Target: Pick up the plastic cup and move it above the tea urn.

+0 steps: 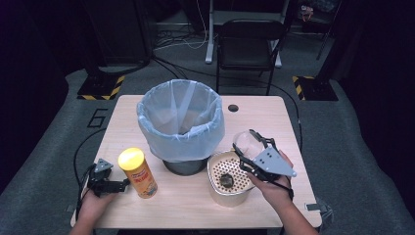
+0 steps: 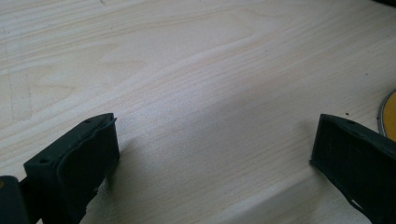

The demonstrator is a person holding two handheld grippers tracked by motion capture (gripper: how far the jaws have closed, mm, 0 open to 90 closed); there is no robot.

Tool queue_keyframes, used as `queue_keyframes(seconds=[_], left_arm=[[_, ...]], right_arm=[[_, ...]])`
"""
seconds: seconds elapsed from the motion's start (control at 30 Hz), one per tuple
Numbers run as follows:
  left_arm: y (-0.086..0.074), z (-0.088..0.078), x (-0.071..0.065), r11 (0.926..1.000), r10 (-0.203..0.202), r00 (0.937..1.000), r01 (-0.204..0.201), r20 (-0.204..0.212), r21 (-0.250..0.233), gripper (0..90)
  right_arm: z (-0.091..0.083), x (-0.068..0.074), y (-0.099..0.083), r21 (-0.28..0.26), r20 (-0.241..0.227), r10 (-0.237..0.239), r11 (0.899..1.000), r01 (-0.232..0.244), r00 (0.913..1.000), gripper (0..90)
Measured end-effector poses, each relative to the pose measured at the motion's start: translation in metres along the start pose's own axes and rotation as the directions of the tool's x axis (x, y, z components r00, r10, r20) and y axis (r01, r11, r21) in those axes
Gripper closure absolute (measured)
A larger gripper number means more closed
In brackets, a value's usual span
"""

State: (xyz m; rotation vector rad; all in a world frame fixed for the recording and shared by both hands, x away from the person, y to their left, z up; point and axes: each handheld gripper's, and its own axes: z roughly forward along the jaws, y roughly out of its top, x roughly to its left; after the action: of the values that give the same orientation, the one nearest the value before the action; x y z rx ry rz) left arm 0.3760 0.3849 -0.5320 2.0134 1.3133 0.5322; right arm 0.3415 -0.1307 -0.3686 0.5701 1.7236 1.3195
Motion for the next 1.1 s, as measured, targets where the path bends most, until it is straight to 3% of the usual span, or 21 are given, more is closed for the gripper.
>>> queue_keyframes(seconds=[0.07, 0.13, 0.2, 0.23, 0.4, 0.53, 0.6, 0.67, 0.8, 1.0, 1.1], left_arm=[[0.0, 0.0, 0.0, 1.0, 0.001, 1.0, -0.001, -0.004, -0.005, 0.5], [0.0, 0.001, 0.0, 0.9999, 0.005, 1.0, -0.005, -0.006, -0.013, 0.5], [0.0, 0.001, 0.0, 0.9999, 0.002, 1.0, -0.002, -0.005, -0.01, 0.5], [0.0, 0.001, 0.0, 0.9999, 0.005, 1.0, -0.005, -0.007, -0.015, 0.5], [0.0, 0.0, 0.001, 1.0, 0.007, 1.0, -0.007, -0.001, -0.001, 0.5], [0.0, 0.0, 0.001, 1.0, 0.007, 1.0, -0.007, -0.003, -0.006, 0.5], [0.0, 0.0, 0.0, 1.0, 0.004, 1.0, -0.004, 0.0, -0.002, 0.5], [0.0, 0.0, 0.0, 1.0, 0.004, 1.0, -0.004, 0.0, 0.001, 0.5], [0.0, 0.0, 0.001, 1.0, 0.006, 1.0, -0.006, -0.002, -0.003, 0.5], [0.0, 0.0, 0.0, 1.0, 0.003, 1.0, -0.003, 0.0, 0.001, 0.5], [0.0, 0.0, 0.0, 1.0, 0.003, 1.0, -0.003, 0.0, 0.001, 0.5]], right_arm=[[0.001, -0.008, 0.0, 0.002, -0.047, 0.115, 0.993, -0.115, 0.9923, 35.5], [0.002, -0.014, -0.001, 0.012, -0.105, 0.204, 0.979, -0.204, 0.9733, 35.5], [0.003, -0.019, -0.001, 0.016, -0.15, 0.254, 0.967, -0.254, 0.9555, 35.4], [0.004, -0.02, -0.001, 0.021, -0.172, 0.286, 0.958, -0.287, 0.9428, 35.3], [0.007, -0.023, -0.002, 0.053, -0.193, 0.289, 0.957, -0.284, 0.9378, 34.4], [0.007, -0.023, 0.0, 0.074, -0.215, 0.309, 0.951, -0.3, 0.9265, 34.5], [0.007, -0.025, 0.003, 0.081, -0.222, 0.299, 0.954, -0.288, 0.9282, 34.5], [0.006, -0.027, 0.006, 0.093, -0.226, 0.307, 0.952, -0.293, 0.9246, 34.5], [0.004, -0.032, 0.02, 0.103, -0.235, 0.283, 0.959, -0.265, 0.9301, 34.3], [0.008, -0.041, 0.044, 0.128, -0.266, 0.265, 0.963, -0.238, 0.9269, 33.5], [0.012, -0.045, 0.054, 0.122, -0.264, 0.243, 0.968, -0.218, 0.9333, 33.4]])
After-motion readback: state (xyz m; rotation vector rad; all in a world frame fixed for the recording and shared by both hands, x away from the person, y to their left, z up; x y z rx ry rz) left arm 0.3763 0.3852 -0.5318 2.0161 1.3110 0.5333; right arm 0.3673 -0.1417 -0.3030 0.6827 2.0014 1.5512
